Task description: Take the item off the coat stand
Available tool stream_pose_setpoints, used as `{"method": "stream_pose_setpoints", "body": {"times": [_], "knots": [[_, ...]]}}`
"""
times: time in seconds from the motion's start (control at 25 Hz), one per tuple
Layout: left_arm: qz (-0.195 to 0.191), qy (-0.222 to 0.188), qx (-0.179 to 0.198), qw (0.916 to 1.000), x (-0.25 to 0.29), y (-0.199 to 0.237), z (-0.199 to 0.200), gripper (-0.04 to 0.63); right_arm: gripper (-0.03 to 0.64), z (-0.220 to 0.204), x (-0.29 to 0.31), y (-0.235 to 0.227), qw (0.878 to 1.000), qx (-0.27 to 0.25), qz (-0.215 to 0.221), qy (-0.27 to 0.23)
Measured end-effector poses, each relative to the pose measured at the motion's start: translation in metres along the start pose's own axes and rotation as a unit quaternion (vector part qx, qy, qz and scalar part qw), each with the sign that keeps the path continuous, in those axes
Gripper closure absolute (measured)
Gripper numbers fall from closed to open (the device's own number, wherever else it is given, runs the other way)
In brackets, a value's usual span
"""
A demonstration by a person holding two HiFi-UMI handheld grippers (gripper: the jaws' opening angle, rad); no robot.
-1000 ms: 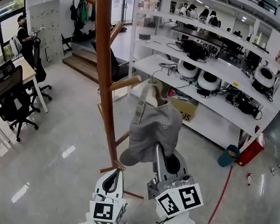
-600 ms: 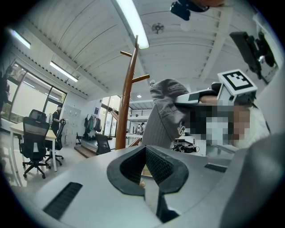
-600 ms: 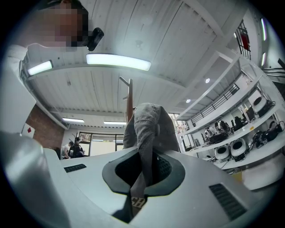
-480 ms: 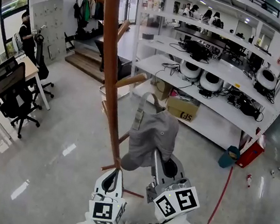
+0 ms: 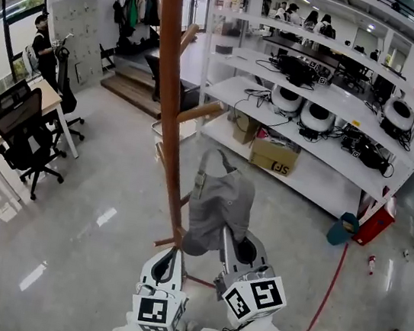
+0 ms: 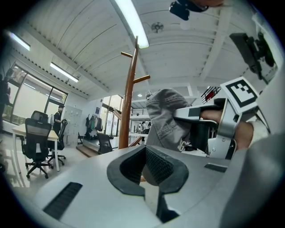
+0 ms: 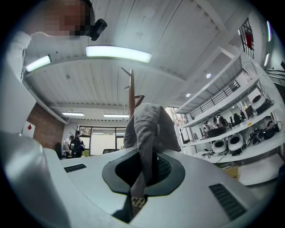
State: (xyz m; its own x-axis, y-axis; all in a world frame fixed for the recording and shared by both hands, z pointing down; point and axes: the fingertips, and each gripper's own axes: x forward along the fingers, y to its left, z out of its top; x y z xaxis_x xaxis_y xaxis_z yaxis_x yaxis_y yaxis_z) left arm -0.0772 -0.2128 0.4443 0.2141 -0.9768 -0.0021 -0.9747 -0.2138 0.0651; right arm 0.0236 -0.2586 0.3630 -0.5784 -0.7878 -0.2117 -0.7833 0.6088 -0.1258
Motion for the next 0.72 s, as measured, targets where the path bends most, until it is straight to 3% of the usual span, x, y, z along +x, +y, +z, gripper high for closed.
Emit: {"method": "stream_pose_setpoints", "body": {"times": [0.72], "knots": [[0.021, -0.004, -0.005, 0.9998, 0.002, 0.004, -0.001, 0.594, 0.600, -0.052, -0.009, 0.014, 0.999, 0.007, 0.005, 0.054]]}}
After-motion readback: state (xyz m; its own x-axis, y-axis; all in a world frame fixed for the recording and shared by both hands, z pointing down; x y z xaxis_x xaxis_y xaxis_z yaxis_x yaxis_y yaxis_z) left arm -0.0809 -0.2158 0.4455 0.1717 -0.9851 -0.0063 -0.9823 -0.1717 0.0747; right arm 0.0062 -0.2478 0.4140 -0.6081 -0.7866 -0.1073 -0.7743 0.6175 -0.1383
